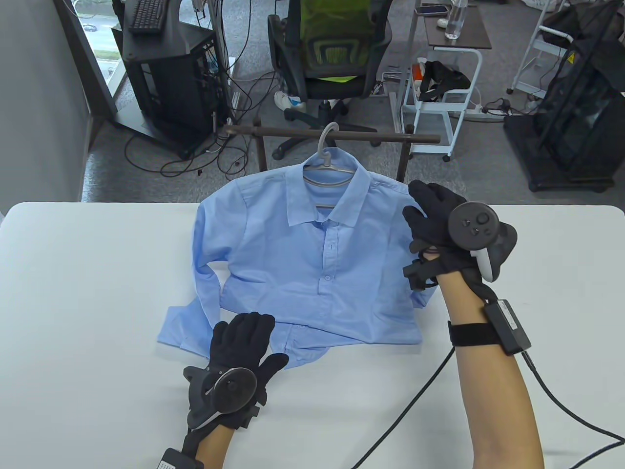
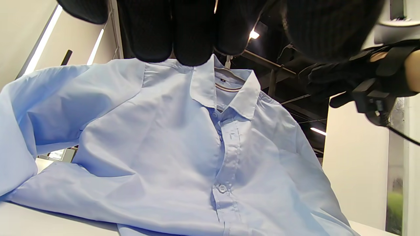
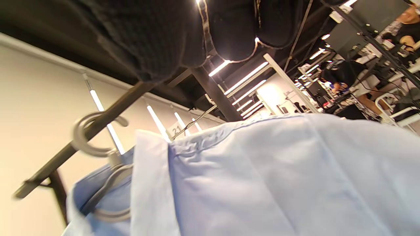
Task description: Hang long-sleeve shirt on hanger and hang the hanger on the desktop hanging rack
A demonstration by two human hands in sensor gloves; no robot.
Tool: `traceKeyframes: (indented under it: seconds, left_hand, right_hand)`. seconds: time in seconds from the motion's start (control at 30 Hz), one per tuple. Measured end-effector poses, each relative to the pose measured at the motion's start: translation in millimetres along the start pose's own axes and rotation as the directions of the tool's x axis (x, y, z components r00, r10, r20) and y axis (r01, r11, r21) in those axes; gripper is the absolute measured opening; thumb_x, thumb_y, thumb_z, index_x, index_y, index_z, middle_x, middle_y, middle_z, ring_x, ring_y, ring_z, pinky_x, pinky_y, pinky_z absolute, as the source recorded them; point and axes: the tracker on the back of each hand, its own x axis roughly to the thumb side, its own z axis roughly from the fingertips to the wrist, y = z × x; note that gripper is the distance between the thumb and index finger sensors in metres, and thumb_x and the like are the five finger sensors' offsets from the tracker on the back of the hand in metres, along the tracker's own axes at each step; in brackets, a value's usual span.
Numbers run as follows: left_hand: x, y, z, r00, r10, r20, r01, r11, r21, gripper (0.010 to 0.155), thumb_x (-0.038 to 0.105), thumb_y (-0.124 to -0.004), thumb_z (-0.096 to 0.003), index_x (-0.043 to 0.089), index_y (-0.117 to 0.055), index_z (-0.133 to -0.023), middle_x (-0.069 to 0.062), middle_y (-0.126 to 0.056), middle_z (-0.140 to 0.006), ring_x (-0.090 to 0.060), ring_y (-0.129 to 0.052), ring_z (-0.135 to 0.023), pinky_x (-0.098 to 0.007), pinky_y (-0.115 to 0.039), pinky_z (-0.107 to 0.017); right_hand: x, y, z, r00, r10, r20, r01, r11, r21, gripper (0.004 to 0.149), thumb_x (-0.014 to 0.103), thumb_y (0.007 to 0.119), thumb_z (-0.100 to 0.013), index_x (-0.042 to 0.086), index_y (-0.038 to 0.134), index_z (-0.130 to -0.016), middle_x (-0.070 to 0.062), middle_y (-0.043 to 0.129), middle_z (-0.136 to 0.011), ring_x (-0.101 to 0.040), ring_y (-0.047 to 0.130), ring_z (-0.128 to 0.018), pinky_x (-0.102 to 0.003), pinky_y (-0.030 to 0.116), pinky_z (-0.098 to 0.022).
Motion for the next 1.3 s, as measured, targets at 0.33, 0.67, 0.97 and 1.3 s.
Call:
traceKeyframes:
  seconds: [0.33, 0.67, 0.97, 1.3]
  left_hand:
    - [12, -4, 0, 0.998, -0.033, 0.045, 0.034, 0.999, -0.024, 0.081, 0.062, -0.078, -0.0369, 0.023, -0.064, -0.106, -0.009, -0.069, -0.110, -0.040, -0.073, -0.103, -0.067, -0.053, -0.071]
    - [21, -12, 0, 0.992, -0.098, 0.082, 0.105, 0.991, -0.084, 0.081, 0.063, -0.074, -0.0392, 0.023, -0.061, -0.108, -0.010, -0.062, -0.114, -0.044, -0.063, -0.108, -0.069, -0.047, -0.071]
    - [28, -27, 0, 0.980, -0.167, 0.107, 0.183, 0.969, -0.163, 0.084, 0.065, -0.071, -0.0391, 0.026, -0.055, -0.112, -0.011, -0.053, -0.118, -0.047, -0.052, -0.111, -0.071, -0.042, -0.071]
    - [36, -56, 2, 0.965, -0.193, 0.178, 0.240, 0.926, -0.292, 0.087, 0.067, -0.070, -0.0384, 0.029, -0.046, -0.113, -0.010, -0.041, -0.121, -0.047, -0.039, -0.113, -0.073, -0.033, -0.070]
  right_hand:
    - [12, -12, 86, 0.977, 0.143, 0.157, -0.158, 0.984, 0.088, 0.056, 0.042, 0.091, -0.042, 0.024, 0.083, -0.095, -0.016, 0.071, -0.100, -0.047, 0.068, -0.094, -0.073, 0.046, -0.068]
    - [-2, 18, 166, 0.930, 0.245, 0.275, -0.292, 0.945, 0.146, 0.060, 0.051, 0.084, -0.044, 0.026, 0.080, -0.098, -0.017, 0.067, -0.104, -0.048, 0.064, -0.097, -0.075, 0.043, -0.068]
    - [-17, 46, 198, 0.892, 0.281, 0.353, -0.365, 0.910, 0.198, 0.065, 0.057, 0.081, -0.042, 0.028, 0.077, -0.100, -0.016, 0.062, -0.106, -0.048, 0.058, -0.101, -0.076, 0.040, -0.069]
    - [-28, 75, 217, 0.864, 0.259, 0.433, -0.426, 0.834, 0.351, 0.073, 0.064, 0.078, -0.039, 0.033, 0.067, -0.105, -0.013, 0.048, -0.112, -0.047, 0.043, -0.106, -0.077, 0.034, -0.069]
